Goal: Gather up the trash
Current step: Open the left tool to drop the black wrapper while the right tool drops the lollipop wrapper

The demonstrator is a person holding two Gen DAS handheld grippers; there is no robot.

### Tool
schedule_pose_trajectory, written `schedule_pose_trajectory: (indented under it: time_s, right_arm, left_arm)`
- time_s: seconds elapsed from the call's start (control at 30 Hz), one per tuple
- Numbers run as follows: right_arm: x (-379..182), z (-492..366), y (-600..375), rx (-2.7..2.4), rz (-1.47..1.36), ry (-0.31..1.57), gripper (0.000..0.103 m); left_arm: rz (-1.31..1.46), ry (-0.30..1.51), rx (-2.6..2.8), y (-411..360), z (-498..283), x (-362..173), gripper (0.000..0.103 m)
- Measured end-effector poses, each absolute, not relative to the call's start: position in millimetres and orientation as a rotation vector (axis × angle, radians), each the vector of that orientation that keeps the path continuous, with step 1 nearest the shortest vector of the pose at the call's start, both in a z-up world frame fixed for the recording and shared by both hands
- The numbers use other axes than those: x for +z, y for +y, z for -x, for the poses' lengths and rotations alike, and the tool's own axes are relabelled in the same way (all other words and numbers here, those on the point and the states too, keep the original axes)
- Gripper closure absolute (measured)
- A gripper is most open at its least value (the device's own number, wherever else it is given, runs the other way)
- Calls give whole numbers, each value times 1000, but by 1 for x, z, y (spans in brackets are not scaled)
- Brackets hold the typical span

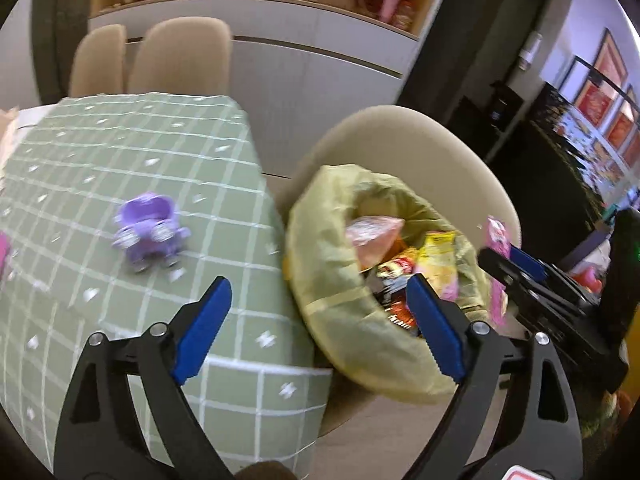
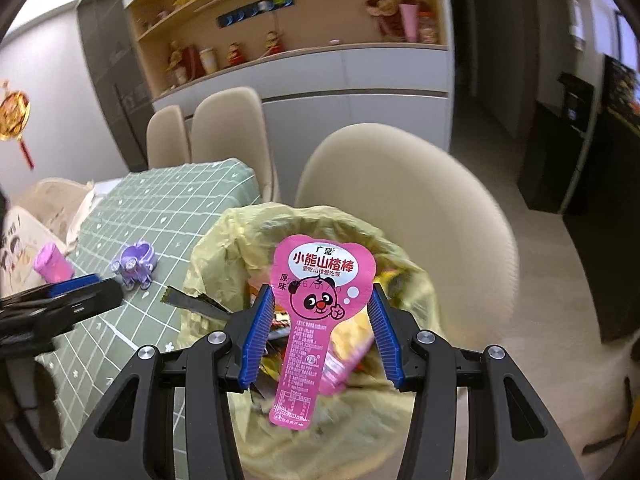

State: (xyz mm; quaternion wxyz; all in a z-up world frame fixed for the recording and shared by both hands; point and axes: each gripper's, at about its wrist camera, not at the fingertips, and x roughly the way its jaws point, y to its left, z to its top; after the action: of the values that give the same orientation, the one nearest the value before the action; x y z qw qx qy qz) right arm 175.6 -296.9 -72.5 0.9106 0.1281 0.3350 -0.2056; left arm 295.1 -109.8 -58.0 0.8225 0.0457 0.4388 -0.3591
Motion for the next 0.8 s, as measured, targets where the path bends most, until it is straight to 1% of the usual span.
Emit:
schedule_pose_trajectory:
  time_s: [0.17,0.4,0.53,0.63,0.67,0.7,0.8]
  right_arm:
    - [-92,-201,-299,-411,-249,736,57]
    - [-115,-218,-297,-391,-246,786,57]
    - [-140,-236,-298,-357,-268,901,57]
    - [-149,-240,-289,-349,-229,918,54]
    - [-148,-238,-287,-358,-223,908,48]
    - [-147,-235,-285,-372,-223,896,46]
    - [-137,-222,-280,-399,-240,840,46]
  left_arm:
    - [-110,902,-706,-83,-287,-51,18]
    - [-78,949,-685,-59,-285,-59,18]
    - [-75,940,-659,-41,-275,-62,18]
    - [-80,921,-631,-28,-270,-62,18]
    - [-81,911,-621,-24,-268,-62,18]
    - [-82,904,-615,-22,-266,-61,18]
    - [-78,855,-605,-11,-260,-54,18]
